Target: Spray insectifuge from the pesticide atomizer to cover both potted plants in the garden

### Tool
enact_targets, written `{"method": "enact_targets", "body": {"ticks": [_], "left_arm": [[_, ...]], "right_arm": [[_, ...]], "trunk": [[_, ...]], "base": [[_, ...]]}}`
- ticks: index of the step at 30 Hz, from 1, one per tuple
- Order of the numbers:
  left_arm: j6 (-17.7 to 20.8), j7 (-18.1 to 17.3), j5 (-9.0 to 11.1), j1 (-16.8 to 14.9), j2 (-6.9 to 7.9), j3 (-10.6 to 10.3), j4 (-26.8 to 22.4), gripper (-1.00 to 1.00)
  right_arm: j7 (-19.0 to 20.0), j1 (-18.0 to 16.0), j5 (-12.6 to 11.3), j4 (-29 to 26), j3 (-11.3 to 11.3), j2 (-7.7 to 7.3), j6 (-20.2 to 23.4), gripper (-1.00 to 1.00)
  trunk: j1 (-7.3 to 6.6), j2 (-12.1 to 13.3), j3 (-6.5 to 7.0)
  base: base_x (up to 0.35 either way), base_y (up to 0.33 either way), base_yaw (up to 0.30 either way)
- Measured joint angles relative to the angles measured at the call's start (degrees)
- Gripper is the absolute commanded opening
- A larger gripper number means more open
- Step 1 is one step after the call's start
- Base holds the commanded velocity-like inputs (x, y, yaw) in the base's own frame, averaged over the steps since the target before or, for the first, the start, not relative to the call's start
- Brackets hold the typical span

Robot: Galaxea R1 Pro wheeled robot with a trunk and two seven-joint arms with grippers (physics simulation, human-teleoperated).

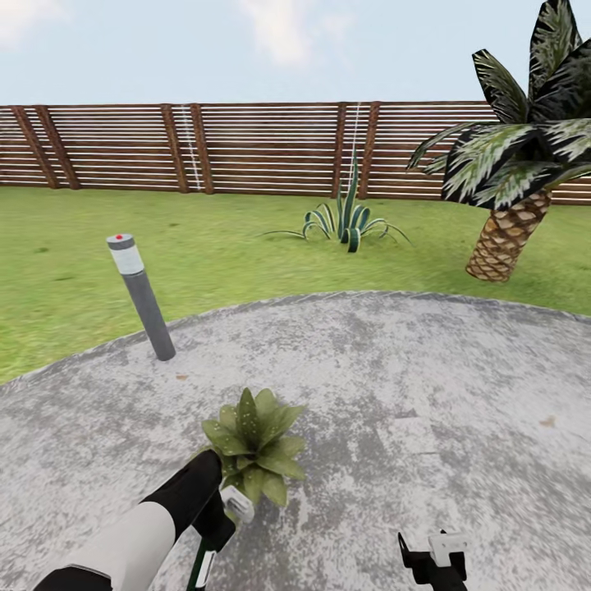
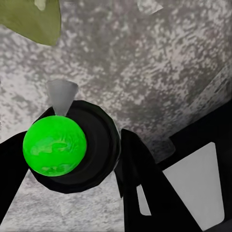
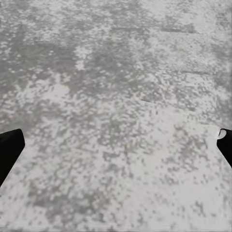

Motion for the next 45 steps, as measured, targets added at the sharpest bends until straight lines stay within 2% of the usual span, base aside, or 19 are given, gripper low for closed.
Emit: {"method": "enact_targets", "body": {"ticks": [3,5,6,7,11,15,24,28,36,39,42,45], "left_arm": [[0.1,0.0,0.0,0.0,0.02,0.1,-0.3,-1.00],[0.1,0.0,0.0,0.0,-0.06,1.1,-0.4,-1.00],[0.1,0.0,0.0,-0.1,-0.14,2.8,-0.5,-1.00],[0.1,0.0,0.0,-0.1,-0.24,3.6,-0.6,-1.00],[0.1,0.0,-0.1,-0.2,-0.53,4.6,-1.6,-1.00],[0.1,0.0,-0.2,-0.2,-0.58,4.7,-2.3,-1.00],[0.1,0.1,-0.6,-0.2,-0.61,4.6,-2.3,-1.00],[2.1,0.1,-0.7,-0.1,-0.42,4.2,-2.3,-1.00],[2.8,0.2,-0.7,-0.1,-0.07,4.1,-2.3,-1.00],[3.0,0.3,-1.7,-0.2,-0.12,4.1,-2.3,-1.00],[3.5,0.2,-3.9,-0.2,-0.22,4.0,-1.7,-1.00],[3.6,0.2,-4.3,-0.2,-0.25,4.0,-1.6,-1.00]], "right_arm": [[0.0,0.0,0.0,0.0,0.0,0.05,0.0,1.00],[0.0,0.0,0.0,0.0,0.0,0.06,0.0,1.00],[0.0,0.0,0.0,0.0,0.0,0.06,0.0,1.00],[0.0,0.0,0.0,0.0,0.0,0.06,0.0,1.00],[0.0,0.0,0.0,0.0,0.0,0.06,0.1,1.00],[0.0,0.0,0.0,0.0,0.0,0.06,0.0,1.00],[0.0,0.0,0.0,0.0,0.0,0.05,0.0,1.00],[0.0,0.0,0.0,0.0,0.0,0.14,0.0,1.00],[0.0,0.0,0.1,0.0,0.0,0.15,0.0,1.00],[0.1,0.0,0.1,0.0,0.0,0.15,0.0,1.00],[0.1,0.0,0.1,0.0,0.0,0.15,0.0,1.00],[0.1,0.0,0.1,0.0,0.0,0.15,0.0,1.00]], "trunk": [[0.00,0.0,0.00],[0.00,0.0,0.00],[0.00,0.0,0.00],[0.00,0.0,0.00],[0.00,0.0,0.00],[-0.02,0.0,0.00],[0.00,0.0,0.00],[0.00,0.0,0.00],[-0.02,0.0,0.00],[-0.02,0.0,0.00],[-0.01,0.0,0.00],[0.00,0.0,0.00]], "base": [[0.000,-0.001,0.244],[0.000,0.000,0.271],[0.000,0.000,0.277],[0.000,0.000,0.278],[0.002,0.000,0.278],[0.173,-0.100,0.259],[0.125,-0.222,0.038],[0.000,-0.276,0.257],[0.108,-0.270,0.277],[0.173,-0.220,0.277],[0.112,-0.093,0.131],[0.021,-0.015,0.021]]}}
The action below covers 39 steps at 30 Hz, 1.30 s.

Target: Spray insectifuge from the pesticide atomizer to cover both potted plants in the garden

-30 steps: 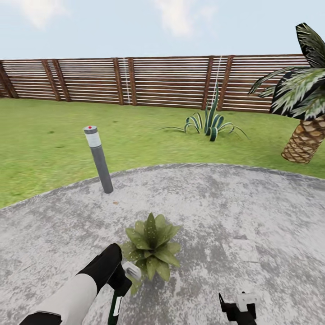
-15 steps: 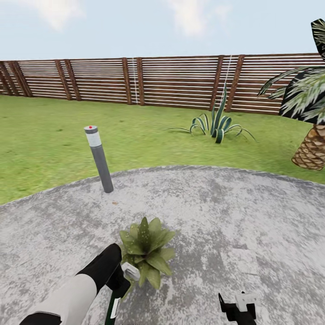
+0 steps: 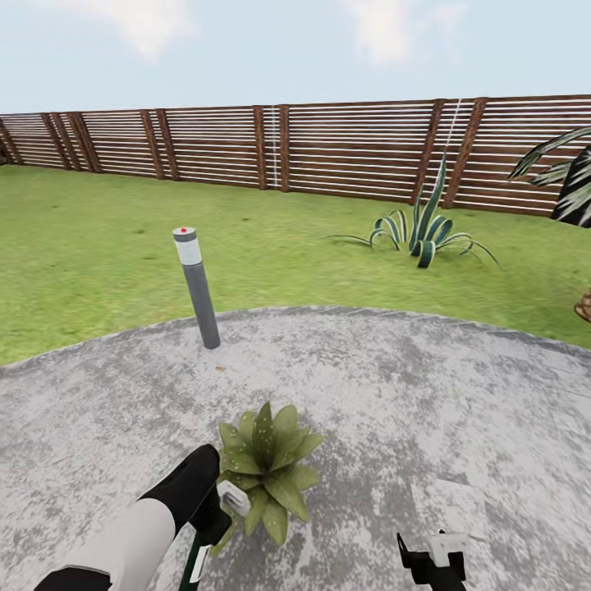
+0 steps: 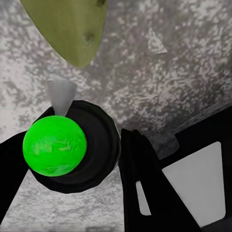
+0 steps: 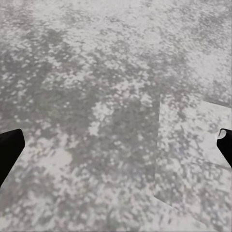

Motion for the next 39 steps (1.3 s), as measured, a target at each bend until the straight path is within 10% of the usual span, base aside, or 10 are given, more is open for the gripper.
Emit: {"method": "enact_targets", "body": {"ticks": [39], "left_arm": [[-0.1,-0.1,-0.2,0.0,-0.17,0.5,-0.4,-1.00]], "right_arm": [[0.0,0.0,0.0,0.0,0.0,0.00,0.0,1.00]], "trunk": [[0.00,0.0,0.00]], "base": [[-0.032,-0.221,0.196]]}}
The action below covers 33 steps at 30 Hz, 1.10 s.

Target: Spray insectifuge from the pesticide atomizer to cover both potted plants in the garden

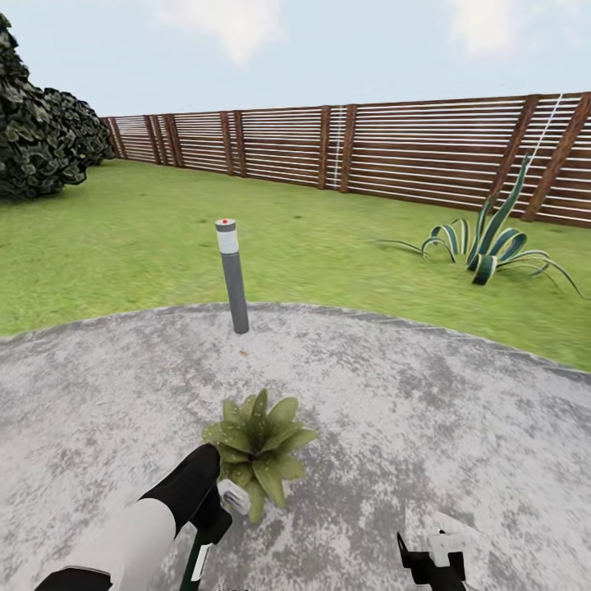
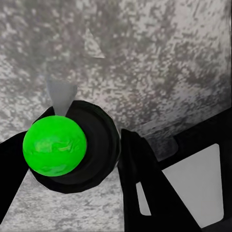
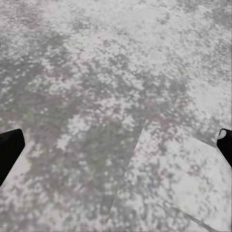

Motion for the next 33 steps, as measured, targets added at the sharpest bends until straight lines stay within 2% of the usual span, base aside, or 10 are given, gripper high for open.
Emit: {"method": "enact_targets", "body": {"ticks": [5,15,25,33], "left_arm": [[0.0,0.0,0.0,0.0,0.07,0.2,-0.1,-1.00],[0.0,0.0,0.0,0.0,0.60,0.2,0.4,-1.00],[-0.1,0.1,0.0,0.0,0.45,0.3,0.4,-1.00],[-0.1,0.0,0.0,0.0,0.34,0.3,0.2,-1.00]], "right_arm": [[0.0,0.0,0.0,0.0,0.0,0.00,0.0,1.00],[0.0,0.0,0.0,0.0,0.0,0.05,0.0,1.00],[0.0,0.0,0.0,0.0,0.0,0.05,0.0,1.00],[0.0,0.0,0.0,0.0,0.0,-0.15,-0.1,1.00]], "trunk": [[0.00,0.0,0.00],[0.00,0.0,0.00],[-0.01,0.0,0.00],[0.00,0.0,0.00]], "base": [[0.075,-0.186,0.278],[0.004,-0.008,0.278],[0.027,-0.036,0.275],[0.016,-0.260,0.039]]}}
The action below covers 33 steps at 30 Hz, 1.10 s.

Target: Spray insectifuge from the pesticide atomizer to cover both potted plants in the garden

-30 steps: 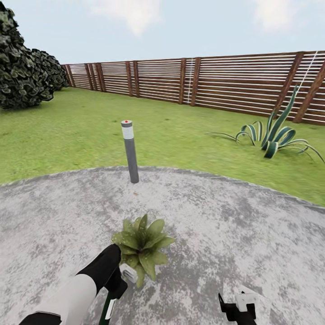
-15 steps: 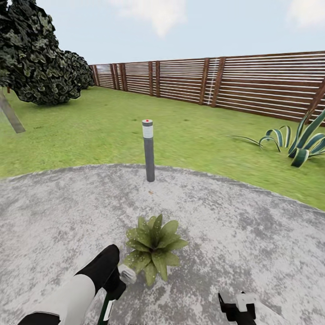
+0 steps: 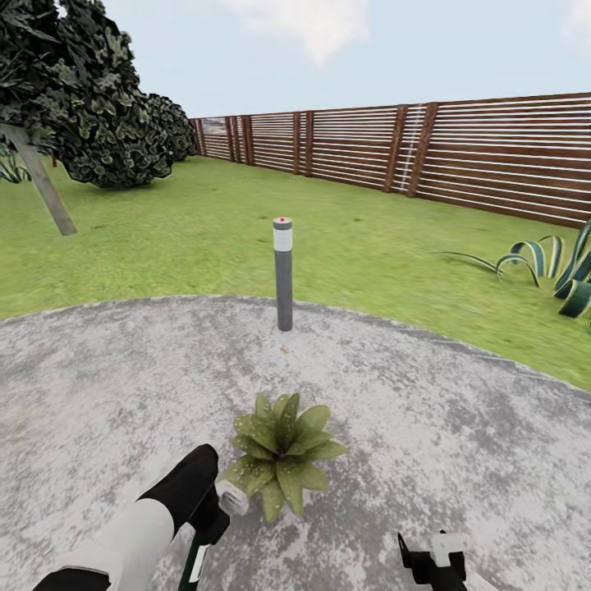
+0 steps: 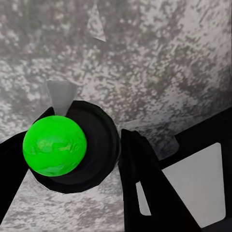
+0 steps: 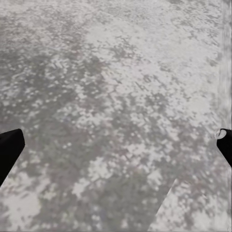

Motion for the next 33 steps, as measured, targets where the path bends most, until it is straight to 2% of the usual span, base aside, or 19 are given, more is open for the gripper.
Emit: {"method": "enact_targets", "body": {"ticks": [11,19,26,33], "left_arm": [[0.0,0.0,0.0,0.0,0.07,0.1,-0.1,-1.00],[0.1,0.0,0.0,0.0,0.09,0.1,0.0,-1.00],[0.1,0.0,0.0,0.0,0.09,0.1,-0.1,-1.00],[0.1,0.0,0.0,0.0,0.20,0.1,-0.1,-1.00]], "right_arm": [[0.0,0.0,0.0,0.0,0.0,0.09,0.0,1.00],[0.0,0.0,0.0,0.0,0.1,0.15,0.0,1.00],[0.0,0.0,0.0,0.0,0.1,0.16,0.1,1.00],[0.0,0.0,0.0,0.0,0.0,0.15,0.1,1.00]], "trunk": [[0.01,0.0,0.00],[0.01,0.0,-0.13],[0.00,0.0,-0.52],[0.00,0.0,-0.63]], "base": [[-0.015,-0.271,0.003],[-0.107,-0.194,0.225],[-0.012,-0.055,0.222],[0.000,-0.001,0.029]]}}
